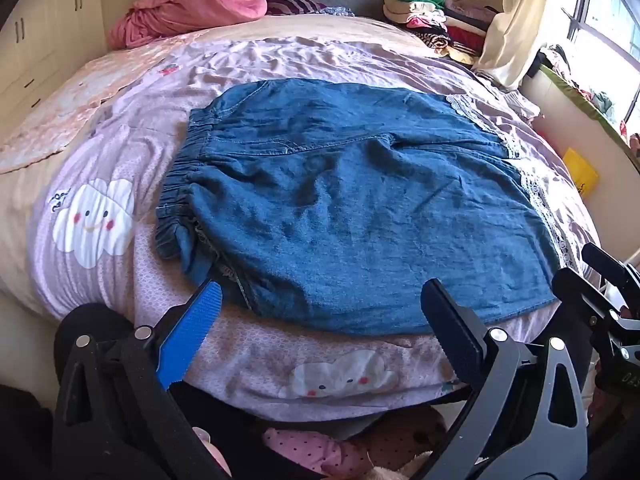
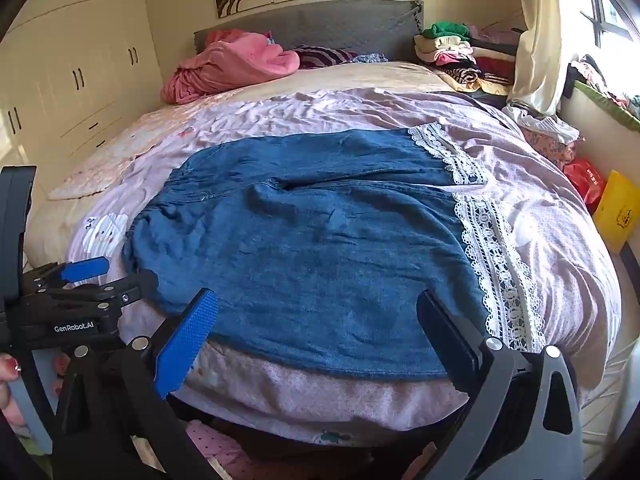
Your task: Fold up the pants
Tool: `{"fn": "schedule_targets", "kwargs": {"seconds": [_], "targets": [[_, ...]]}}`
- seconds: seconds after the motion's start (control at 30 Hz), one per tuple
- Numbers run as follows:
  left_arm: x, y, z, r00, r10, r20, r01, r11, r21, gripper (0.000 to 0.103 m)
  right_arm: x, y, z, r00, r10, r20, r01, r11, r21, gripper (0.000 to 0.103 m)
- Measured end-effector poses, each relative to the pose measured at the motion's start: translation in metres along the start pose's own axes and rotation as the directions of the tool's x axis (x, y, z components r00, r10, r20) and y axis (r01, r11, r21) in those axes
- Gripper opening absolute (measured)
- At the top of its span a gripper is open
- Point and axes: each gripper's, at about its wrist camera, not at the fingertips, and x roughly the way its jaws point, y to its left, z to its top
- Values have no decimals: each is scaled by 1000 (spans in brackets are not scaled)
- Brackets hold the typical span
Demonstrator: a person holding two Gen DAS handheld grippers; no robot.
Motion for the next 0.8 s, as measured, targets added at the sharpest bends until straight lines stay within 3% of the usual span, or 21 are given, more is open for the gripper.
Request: {"fn": "schedule_targets", "kwargs": {"seconds": [0.8], "targets": [[-5,-2,1,1000,-8,0,8,1000,-3,94,-3,6,0,1000,-30,-9,30,999,-31,99]]}}
